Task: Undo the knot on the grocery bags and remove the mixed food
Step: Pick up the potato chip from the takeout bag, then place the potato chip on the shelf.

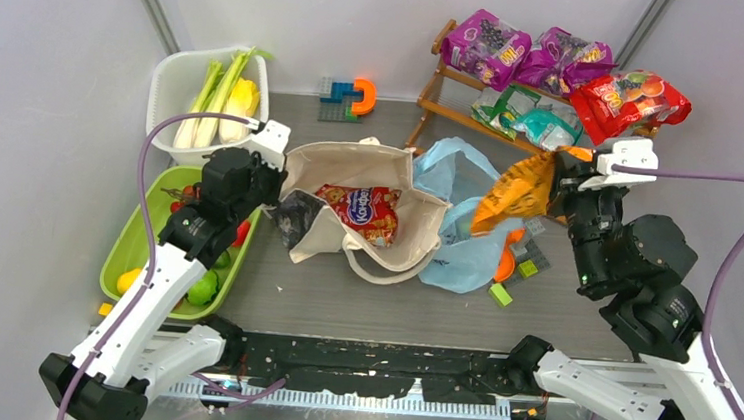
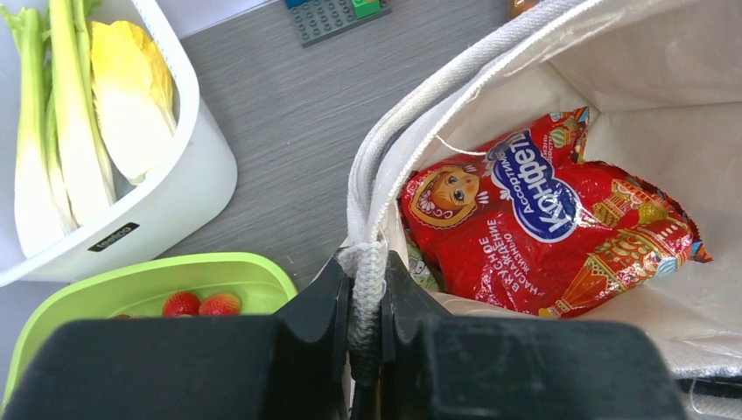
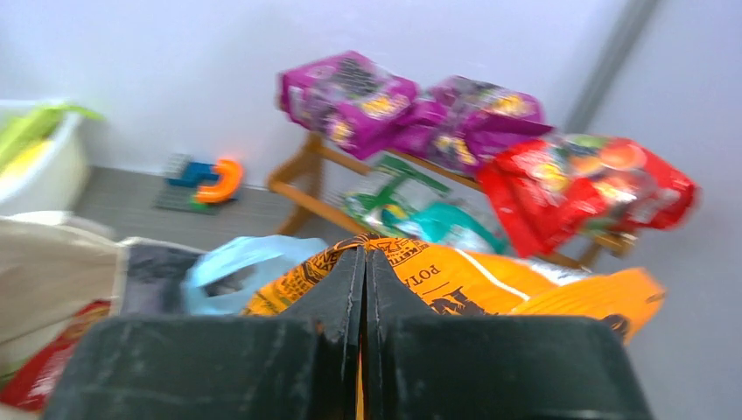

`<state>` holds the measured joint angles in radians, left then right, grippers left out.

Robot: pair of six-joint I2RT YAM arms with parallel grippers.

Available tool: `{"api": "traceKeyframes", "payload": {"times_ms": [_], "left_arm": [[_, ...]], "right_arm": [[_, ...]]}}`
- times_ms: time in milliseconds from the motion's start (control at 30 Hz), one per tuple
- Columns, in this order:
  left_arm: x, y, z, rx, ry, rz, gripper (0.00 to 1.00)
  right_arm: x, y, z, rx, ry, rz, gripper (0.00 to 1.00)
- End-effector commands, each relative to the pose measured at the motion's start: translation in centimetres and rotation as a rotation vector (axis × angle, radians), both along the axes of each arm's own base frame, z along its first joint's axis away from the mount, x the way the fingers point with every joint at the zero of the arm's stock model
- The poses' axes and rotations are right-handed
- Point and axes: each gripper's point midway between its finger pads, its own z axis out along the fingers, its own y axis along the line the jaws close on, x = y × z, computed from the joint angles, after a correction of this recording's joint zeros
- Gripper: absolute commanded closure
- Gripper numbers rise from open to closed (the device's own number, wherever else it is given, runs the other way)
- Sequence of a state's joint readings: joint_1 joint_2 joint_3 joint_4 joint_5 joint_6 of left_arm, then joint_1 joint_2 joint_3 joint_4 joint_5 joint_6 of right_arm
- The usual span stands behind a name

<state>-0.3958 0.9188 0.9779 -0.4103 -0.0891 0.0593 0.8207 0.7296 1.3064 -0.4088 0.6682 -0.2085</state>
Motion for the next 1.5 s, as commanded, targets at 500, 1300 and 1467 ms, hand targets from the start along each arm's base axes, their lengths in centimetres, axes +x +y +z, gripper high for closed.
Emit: {"api": "traceKeyframes", "payload": {"times_ms": [500,1300,1467], "left_arm": [[0.2,3.6,3.2,0.005,-0.108,0.178,1.00],[0.3,7.2,5.1,-0.068,-0.186,0.279,1.00],[0.4,6.0,5.1,-0.094,-0.184,0.221,1.00]], "right_arm": [[-1.4,-10.1,0.6,0.144,-0.026,-0.513,0.95],[7.6,-11.0,-9.2,0.112,0.028,-0.656,0.95],[8.8,-10.9,-13.7,0.099,0.041,-0.674,0.95]]}}
